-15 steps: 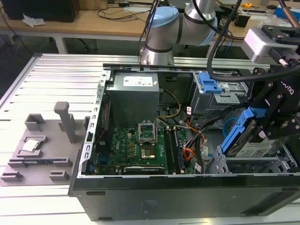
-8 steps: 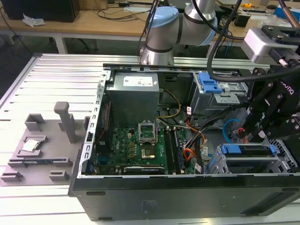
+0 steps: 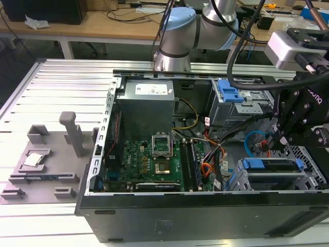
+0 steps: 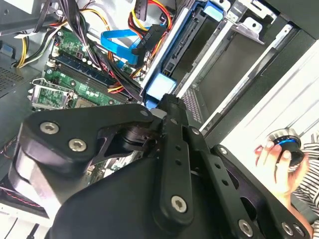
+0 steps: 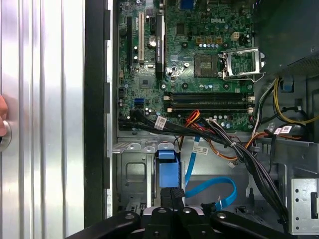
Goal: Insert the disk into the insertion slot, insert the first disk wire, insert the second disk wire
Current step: 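Insert the disk into the insertion slot, then insert the first disk wire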
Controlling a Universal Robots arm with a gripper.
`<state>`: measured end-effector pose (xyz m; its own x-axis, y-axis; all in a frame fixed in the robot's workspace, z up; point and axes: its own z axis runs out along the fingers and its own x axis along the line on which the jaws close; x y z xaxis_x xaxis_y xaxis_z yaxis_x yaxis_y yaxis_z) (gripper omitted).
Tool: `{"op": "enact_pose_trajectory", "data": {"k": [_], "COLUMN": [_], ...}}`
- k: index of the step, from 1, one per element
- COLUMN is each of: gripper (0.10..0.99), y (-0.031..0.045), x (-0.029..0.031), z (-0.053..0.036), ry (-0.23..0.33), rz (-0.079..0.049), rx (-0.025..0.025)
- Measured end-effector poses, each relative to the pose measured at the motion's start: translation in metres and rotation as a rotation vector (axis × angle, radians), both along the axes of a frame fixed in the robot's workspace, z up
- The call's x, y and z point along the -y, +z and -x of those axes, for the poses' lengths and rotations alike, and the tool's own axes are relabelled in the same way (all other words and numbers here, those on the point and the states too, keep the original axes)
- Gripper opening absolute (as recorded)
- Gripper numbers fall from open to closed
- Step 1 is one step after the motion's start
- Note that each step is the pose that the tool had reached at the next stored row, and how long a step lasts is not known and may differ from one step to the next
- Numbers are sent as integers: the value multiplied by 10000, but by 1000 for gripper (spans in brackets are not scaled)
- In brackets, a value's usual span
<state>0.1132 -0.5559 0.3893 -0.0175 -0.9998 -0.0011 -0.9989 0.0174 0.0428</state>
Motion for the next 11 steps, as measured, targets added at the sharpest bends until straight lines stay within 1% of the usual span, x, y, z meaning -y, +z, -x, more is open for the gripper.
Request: {"op": "enact_pose_trajectory", "data": {"k": [9, 10, 11], "gripper": [106, 106, 106], "y": [-4, -8, -31], "x": [0, -1, 0], "z": [0, 0, -9], "ry": [0, 0, 0], "rz": [-1, -4, -2], "rx": [0, 0, 0]}}
